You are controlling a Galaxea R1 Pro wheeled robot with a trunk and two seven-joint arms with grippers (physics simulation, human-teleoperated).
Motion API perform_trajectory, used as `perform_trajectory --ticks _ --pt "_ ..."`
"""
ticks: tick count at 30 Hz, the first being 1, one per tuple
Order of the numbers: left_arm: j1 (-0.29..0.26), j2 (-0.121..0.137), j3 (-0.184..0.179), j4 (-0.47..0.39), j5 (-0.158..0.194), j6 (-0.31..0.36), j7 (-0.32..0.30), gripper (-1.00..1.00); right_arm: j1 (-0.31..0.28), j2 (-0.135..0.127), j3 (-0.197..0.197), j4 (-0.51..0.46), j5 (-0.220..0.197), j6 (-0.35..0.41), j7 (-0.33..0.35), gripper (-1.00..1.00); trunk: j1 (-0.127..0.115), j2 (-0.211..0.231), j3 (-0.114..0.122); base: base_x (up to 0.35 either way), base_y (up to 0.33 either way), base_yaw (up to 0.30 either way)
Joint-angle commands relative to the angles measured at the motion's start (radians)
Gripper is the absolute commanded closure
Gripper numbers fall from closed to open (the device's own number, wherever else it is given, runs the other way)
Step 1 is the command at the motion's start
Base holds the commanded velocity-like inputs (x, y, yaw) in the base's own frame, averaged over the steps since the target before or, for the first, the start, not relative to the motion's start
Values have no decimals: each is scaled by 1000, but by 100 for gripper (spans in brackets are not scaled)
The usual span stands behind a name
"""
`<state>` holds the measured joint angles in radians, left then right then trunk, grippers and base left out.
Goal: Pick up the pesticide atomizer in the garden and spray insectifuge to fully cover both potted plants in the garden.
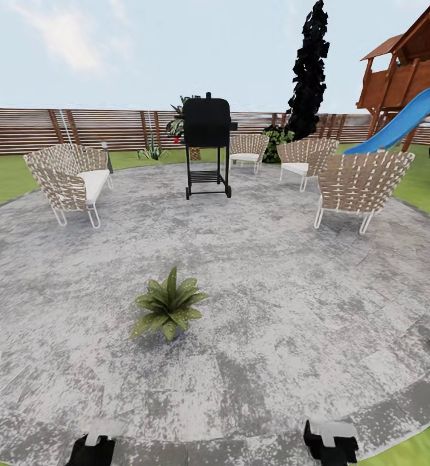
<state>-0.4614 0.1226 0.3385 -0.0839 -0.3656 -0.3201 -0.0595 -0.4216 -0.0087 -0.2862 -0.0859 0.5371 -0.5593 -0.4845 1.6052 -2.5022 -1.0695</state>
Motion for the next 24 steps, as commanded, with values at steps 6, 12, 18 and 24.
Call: perform_trajectory --ticks 6,12,18,24 --pt "65 -9 -2 -9 34 -13 7 100 0 -19 -21 4 -12 -28 -16 -100 0 0 -1 0 0 0" --pt "67 -14 0 -11 37 -13 -10 100 0 7 -25 31 -16 -28 -17 -100 0 0 -1 0 0 -130" --pt "67 -13 -1 -9 36 -13 -11 100 0 7 -24 32 -17 -28 -17 -100 0 0 -1 0 0 -297" --pt "74 -14 -1 -6 34 -13 -10 100 0 7 -26 30 -25 -28 -17 -100 0 0 -1 0 0 -300"
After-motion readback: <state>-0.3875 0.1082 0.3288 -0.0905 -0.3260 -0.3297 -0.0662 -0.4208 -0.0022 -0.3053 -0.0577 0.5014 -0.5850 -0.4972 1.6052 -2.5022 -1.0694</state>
